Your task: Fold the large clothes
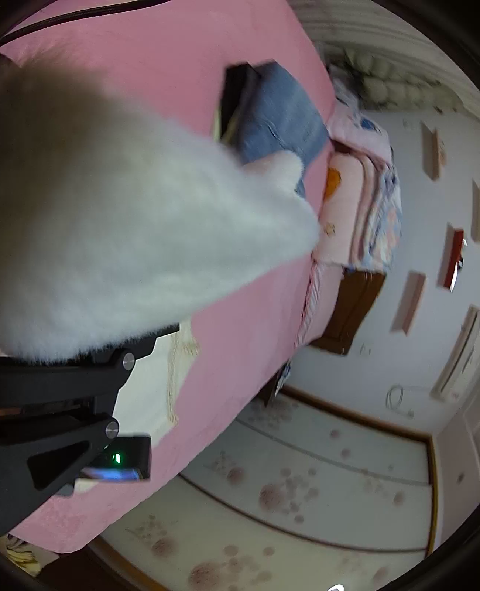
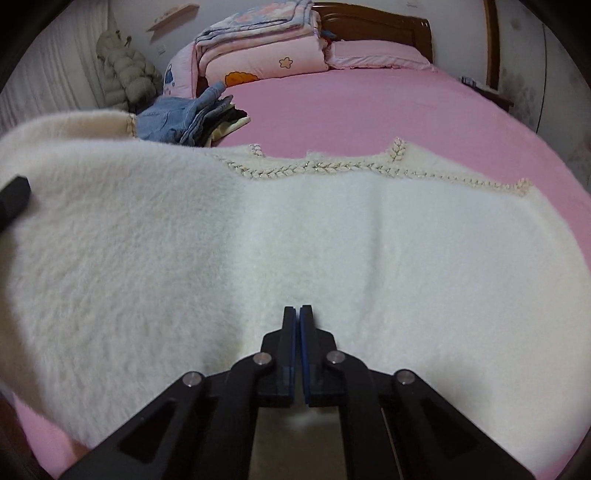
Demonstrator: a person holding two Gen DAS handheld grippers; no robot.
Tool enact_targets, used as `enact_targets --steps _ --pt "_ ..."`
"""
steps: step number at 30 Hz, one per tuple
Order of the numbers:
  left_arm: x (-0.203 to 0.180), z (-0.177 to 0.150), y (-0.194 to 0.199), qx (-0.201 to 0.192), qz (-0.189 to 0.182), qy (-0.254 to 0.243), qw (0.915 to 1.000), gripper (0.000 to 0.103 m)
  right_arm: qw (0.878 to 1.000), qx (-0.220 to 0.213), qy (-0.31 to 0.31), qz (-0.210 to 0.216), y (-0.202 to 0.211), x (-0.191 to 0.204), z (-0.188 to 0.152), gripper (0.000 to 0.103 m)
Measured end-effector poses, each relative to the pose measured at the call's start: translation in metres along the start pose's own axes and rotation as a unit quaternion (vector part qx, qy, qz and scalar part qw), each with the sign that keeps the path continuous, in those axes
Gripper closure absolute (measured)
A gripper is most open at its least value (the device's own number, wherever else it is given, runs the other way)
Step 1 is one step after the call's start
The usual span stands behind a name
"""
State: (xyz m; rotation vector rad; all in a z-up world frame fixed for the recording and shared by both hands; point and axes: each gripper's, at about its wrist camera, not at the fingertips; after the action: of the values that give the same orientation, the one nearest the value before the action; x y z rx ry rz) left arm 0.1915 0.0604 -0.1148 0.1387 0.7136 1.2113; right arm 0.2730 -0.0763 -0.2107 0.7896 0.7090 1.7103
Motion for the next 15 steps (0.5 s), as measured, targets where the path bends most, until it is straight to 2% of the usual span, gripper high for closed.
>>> enact_targets --steps 4,7,9,12,15 --pt "-0.044 0.005 -0.014 0.007 -0.039 -0.027 0.9988 0.083 0.997 -0.003 -0.048 0.054 0.001 -0.021 -0.001 0.103" --pt "-0.079 0.003 -0.027 0.01 -0.06 -0.049 0.997 0.083 0.99 -0.009 -0.095 0.099 0.01 -0.04 -0.005 0.103" --pt "-0.104 -0.003 -0.042 0.02 -0.074 -0.063 0.995 0.083 0.985 -0.024 -0.124 0.114 0.027 -0.056 -0.014 0.103" --pt "-0.137 -0.021 -0.07 0.047 -0.084 -0.083 0.9919 0.083 0.983 -0.049 -0.152 0.09 0.062 -0.084 -0.035 0.103" --pt "-0.166 -0.054 -0.103 0.09 -0.088 -0.098 0.9873 0.083 0.982 -0.046 -0.181 0.034 0.091 -0.117 -0.065 0.103"
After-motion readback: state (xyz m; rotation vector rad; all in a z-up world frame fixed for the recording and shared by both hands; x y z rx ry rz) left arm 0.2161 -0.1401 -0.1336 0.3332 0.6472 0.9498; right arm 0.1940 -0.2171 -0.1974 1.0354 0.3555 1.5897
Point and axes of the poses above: each gripper's, at about its wrist camera, not at the fingertips, and y roughly against the way its jaws point, x to its left, z to its top, and after that the axes turned 9 degrees about y, right-handed
